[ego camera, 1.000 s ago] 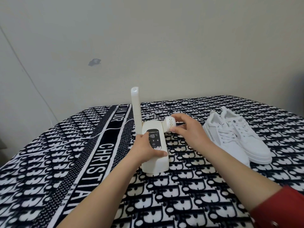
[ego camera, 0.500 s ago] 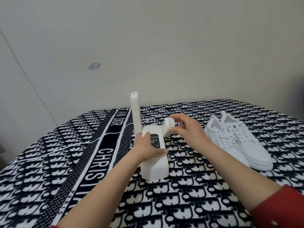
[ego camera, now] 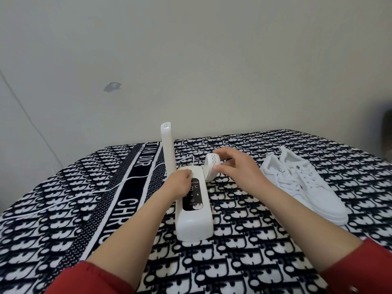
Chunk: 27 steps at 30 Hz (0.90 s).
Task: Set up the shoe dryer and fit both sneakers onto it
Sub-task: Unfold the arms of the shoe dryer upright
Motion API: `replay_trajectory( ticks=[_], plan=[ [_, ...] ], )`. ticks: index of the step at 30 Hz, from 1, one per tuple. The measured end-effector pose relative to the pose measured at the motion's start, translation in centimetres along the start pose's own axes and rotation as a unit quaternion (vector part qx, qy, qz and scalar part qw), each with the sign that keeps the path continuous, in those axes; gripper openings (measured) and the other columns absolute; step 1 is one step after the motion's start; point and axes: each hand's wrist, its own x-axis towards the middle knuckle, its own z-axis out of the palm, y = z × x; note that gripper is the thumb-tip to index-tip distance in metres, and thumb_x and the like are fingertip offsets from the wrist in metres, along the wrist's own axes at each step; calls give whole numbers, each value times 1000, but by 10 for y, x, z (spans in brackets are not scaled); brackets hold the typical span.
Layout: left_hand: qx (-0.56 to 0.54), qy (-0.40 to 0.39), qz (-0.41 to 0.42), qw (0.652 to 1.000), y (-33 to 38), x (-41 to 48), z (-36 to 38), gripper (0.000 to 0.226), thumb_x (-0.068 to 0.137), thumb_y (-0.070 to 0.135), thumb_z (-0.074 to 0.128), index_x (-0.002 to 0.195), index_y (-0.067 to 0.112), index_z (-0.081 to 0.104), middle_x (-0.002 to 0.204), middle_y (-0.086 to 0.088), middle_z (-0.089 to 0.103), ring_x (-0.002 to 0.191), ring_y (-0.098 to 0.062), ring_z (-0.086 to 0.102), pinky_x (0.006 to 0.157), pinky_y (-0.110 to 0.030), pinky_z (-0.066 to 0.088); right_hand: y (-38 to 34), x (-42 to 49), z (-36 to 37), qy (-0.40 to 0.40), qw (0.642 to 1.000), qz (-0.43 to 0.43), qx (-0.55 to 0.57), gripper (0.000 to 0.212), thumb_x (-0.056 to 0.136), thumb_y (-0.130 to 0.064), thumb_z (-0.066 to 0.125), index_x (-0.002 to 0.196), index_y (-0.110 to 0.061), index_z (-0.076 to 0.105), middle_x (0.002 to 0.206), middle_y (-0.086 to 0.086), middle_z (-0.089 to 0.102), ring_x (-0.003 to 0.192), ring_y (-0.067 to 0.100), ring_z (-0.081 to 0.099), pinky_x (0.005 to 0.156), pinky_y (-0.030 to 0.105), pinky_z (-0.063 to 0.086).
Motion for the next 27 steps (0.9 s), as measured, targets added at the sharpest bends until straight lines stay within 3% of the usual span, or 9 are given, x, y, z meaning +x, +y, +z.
replay_trajectory(
  ticks=[5,10,15,19,25,27],
  plan=[
    [42,-7,9,999,0,4,-1,33,98,8,32,113,-1,59,114,-16,63,104,-31,56,91,-40,43,-1,7,0,11,1000,0,14,36,84,-17,73,116,-30,62,105,-22,63,79,-8,64,68,2,43],
    [70,-19,11,997,0,7,-1,31,96,8,33,107,0,60,113,-16,63,104,-31,55,89,-38,44,-1,14,0,15,1000,5,5,41,85,-24,72,123,-30,59,109,-16,63,82,-8,62,76,11,46],
    [84,-46,8,995,0,10,-5,40,98,11,32,128,4,56,139,-13,52,126,-28,46,103,-32,36,-1,22,1,27,1000,5,3,36,87,-29,69,121,-30,59,109,-16,63,83,-8,63,75,11,44],
    [92,-55,12,994,-1,11,-6,42,97,11,32,130,5,56,144,-10,48,132,-28,42,108,-32,32,-4,32,1,38,999,2,-1,36,89,-28,67,123,-25,59,104,-16,62,80,-13,61,67,2,42],
    [82,-59,8,995,-2,13,-8,40,98,14,30,125,4,59,140,-10,51,127,-28,45,105,-34,34,-6,46,0,38,999,-2,-10,33,91,-26,65,124,-21,61,110,-9,63,94,3,61,78,9,44],
    [84,-59,7,995,-2,13,-8,41,99,16,30,128,6,58,142,-9,51,128,-27,45,105,-33,34,-7,51,0,40,999,-6,-19,33,91,-25,64,123,-18,61,111,-7,64,96,7,60,74,3,42]
  ],
)
